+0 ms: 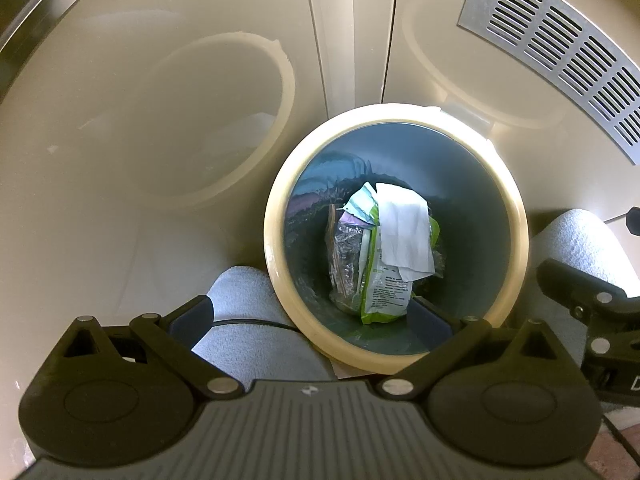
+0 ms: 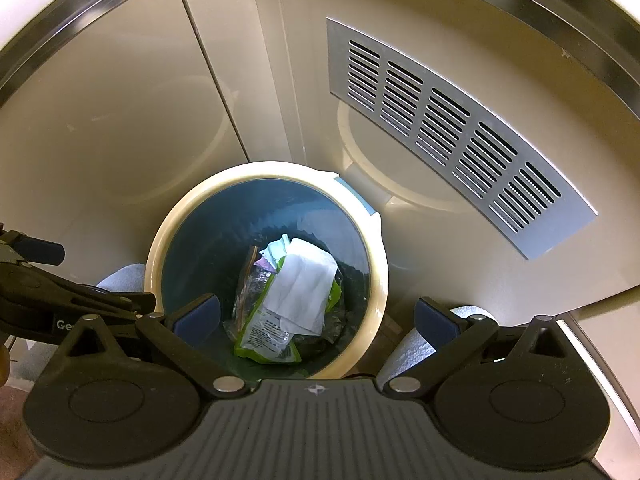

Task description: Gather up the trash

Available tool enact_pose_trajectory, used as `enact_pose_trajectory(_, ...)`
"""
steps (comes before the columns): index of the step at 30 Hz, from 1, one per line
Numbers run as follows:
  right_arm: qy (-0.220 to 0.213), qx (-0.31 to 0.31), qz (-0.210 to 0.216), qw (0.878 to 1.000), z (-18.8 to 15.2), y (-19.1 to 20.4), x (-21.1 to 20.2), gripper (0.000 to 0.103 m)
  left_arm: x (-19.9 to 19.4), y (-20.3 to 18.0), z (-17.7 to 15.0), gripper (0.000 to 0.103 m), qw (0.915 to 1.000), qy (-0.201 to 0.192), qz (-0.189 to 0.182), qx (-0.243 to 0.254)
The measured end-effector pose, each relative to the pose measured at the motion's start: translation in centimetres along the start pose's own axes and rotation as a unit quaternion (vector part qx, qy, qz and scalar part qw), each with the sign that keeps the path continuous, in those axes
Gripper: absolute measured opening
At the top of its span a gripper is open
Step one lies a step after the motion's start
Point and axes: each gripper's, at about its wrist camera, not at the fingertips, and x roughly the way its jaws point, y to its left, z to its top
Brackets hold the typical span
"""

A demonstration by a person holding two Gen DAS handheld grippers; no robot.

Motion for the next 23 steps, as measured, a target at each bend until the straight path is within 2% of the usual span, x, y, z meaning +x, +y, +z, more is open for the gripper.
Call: enact_pose_trajectory(23,-0.002,-0.002,0.002,1.000,-0.13,-0.05,0.01,0.103,-0.10,-0.05,-0.19,0.103,0.9999,-0.003,0.011,0.001)
